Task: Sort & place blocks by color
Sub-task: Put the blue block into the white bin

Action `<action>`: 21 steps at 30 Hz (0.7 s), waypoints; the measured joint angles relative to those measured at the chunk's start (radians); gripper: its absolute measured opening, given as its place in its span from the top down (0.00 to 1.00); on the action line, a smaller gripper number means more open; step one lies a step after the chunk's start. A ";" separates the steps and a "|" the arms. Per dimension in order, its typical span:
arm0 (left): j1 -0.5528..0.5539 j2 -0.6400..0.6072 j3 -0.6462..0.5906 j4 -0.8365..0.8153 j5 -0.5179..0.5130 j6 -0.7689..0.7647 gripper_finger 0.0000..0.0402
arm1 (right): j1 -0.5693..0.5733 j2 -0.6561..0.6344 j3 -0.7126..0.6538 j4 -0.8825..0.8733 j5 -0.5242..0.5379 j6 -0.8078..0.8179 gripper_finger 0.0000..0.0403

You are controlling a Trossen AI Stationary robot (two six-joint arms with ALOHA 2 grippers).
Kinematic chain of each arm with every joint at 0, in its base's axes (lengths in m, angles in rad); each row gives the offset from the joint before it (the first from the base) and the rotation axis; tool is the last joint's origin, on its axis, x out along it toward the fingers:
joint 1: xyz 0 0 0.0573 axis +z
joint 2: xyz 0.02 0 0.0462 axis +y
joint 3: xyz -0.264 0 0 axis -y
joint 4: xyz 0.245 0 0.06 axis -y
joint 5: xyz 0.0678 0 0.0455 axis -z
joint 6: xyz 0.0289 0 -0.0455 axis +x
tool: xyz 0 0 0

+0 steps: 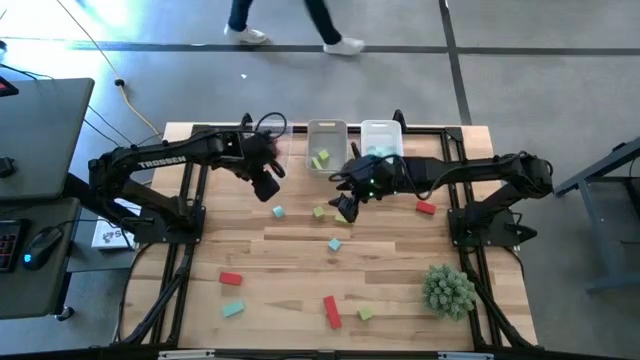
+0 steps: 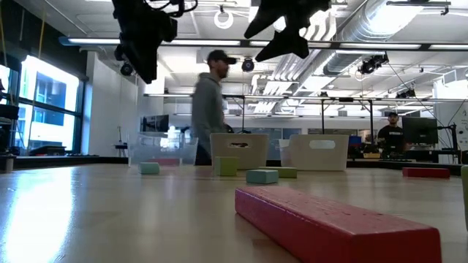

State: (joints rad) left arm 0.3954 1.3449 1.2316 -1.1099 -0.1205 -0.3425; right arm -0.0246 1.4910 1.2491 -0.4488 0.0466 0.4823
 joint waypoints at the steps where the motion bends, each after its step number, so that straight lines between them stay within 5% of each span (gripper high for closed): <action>1: -0.009 -0.006 0.000 0.000 0.000 0.010 0.67 | 0.014 0.000 0.000 0.000 0.011 0.018 0.35; 21: -0.131 -0.147 0.000 -0.121 0.034 -0.010 0.67 | 0.252 0.000 0.000 0.244 0.204 0.236 0.35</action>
State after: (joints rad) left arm 0.2642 1.1979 1.2316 -1.2310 -0.0860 -0.3526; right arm 0.2272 1.4910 1.2491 -0.2051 0.2506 0.7187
